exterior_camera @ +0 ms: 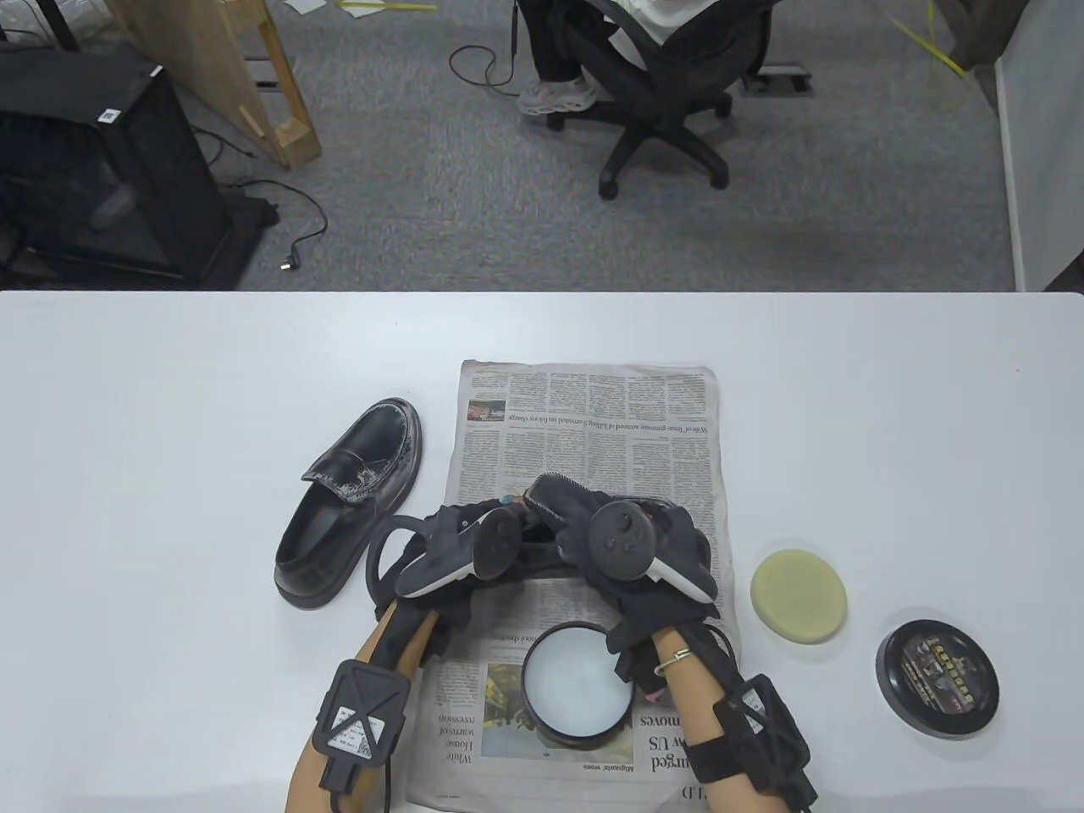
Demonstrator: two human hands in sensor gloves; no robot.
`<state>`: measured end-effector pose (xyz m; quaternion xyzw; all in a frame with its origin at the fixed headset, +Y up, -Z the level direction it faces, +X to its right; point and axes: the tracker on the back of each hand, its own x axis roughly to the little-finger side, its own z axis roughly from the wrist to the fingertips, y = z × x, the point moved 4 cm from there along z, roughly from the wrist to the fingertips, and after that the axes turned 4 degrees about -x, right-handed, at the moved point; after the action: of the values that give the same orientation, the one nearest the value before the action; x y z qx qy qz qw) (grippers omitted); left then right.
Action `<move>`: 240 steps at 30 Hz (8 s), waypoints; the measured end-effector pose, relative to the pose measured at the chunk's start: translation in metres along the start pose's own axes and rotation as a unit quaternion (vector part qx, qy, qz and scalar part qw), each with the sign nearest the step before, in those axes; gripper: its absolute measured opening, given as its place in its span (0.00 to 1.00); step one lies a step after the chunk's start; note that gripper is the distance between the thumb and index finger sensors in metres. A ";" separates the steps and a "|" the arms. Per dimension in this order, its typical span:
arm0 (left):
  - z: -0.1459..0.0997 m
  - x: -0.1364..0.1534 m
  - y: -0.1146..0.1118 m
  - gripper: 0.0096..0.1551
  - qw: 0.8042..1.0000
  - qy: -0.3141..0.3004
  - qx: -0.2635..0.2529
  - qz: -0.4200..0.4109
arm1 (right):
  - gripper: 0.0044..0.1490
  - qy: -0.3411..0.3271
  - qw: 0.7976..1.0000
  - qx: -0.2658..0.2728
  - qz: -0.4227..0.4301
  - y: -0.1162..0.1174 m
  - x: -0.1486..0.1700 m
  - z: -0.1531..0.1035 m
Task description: Dip and apply leather care cream with polishing sponge on shoes
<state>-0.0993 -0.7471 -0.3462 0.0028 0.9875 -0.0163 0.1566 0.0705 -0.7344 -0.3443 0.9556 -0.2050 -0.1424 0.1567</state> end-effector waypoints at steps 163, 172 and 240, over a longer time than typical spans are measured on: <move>0.001 -0.001 0.000 0.46 1.000 0.007 0.000 -0.001 | 0.33 -0.031 0.990 0.064 -0.119 -0.001 0.000 -0.055; 0.000 0.000 -0.001 0.47 1.000 0.003 -0.003 -0.007 | 0.33 0.023 0.994 0.010 -0.109 -0.006 0.013 -0.006; -0.101 -0.076 -0.031 0.73 0.962 -0.220 0.129 -0.097 | 0.24 0.189 0.937 0.170 -0.238 -0.036 0.130 -0.126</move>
<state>-0.0584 -0.7752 -0.2256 -0.0762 0.9136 -0.1593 0.3664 0.2391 -0.7297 -0.2699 0.9981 0.0405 0.0450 -0.0106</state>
